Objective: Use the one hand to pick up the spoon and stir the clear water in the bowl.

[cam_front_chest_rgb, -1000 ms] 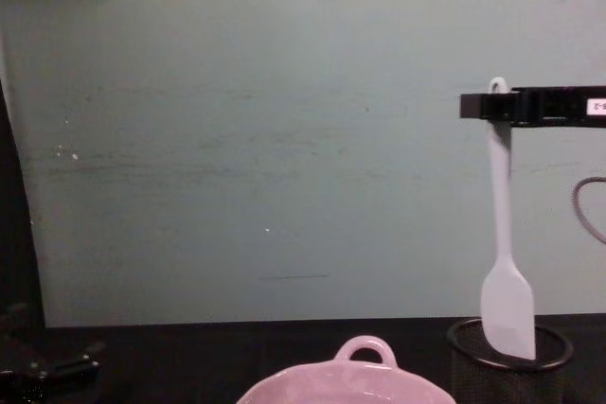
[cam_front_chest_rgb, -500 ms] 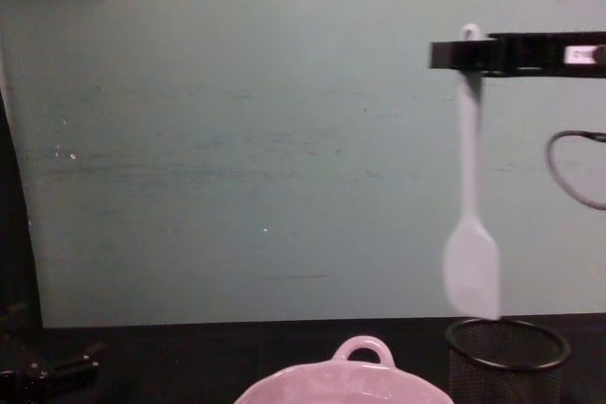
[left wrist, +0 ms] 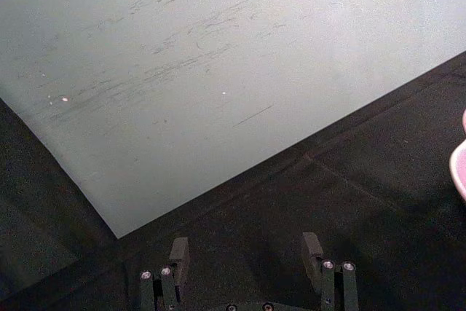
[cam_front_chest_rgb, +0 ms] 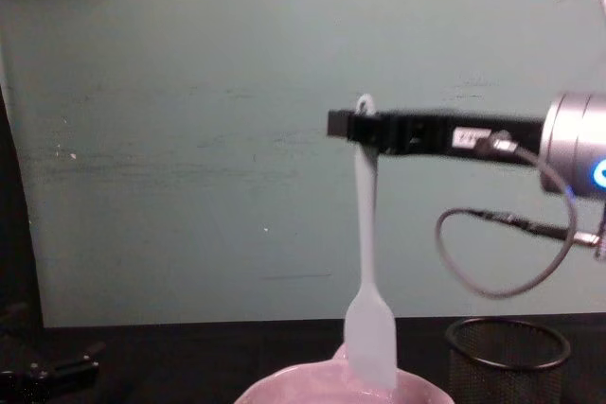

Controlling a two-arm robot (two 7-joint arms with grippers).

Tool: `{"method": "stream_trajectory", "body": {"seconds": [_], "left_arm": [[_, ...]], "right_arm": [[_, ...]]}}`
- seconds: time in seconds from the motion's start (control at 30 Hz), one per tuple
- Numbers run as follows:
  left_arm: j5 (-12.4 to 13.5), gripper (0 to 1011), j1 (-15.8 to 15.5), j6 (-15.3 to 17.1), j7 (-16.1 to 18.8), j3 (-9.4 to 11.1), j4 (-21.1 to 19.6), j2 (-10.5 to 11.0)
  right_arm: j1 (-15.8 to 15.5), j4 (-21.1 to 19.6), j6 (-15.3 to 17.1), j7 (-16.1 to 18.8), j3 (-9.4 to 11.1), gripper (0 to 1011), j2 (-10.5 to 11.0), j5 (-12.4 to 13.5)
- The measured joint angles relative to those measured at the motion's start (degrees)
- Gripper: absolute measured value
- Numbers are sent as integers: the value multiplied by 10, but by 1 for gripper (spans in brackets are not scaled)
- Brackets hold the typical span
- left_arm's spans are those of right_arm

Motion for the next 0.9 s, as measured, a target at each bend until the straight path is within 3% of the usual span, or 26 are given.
{"method": "stream_trajectory", "body": {"seconds": [0.37,0.7,0.9], "left_arm": [[0,1011,0,0,0,0,0,0],[0,1011,0,0,0,0,0,0],[0,1011,0,0,0,0,0,0]], "right_arm": [[-15,54,-55,35,-30,114,-20,-26],[-28,70,-72,47,-38,114,-32,-37],[-16,99,-83,52,-42,114,-54,-43]]}}
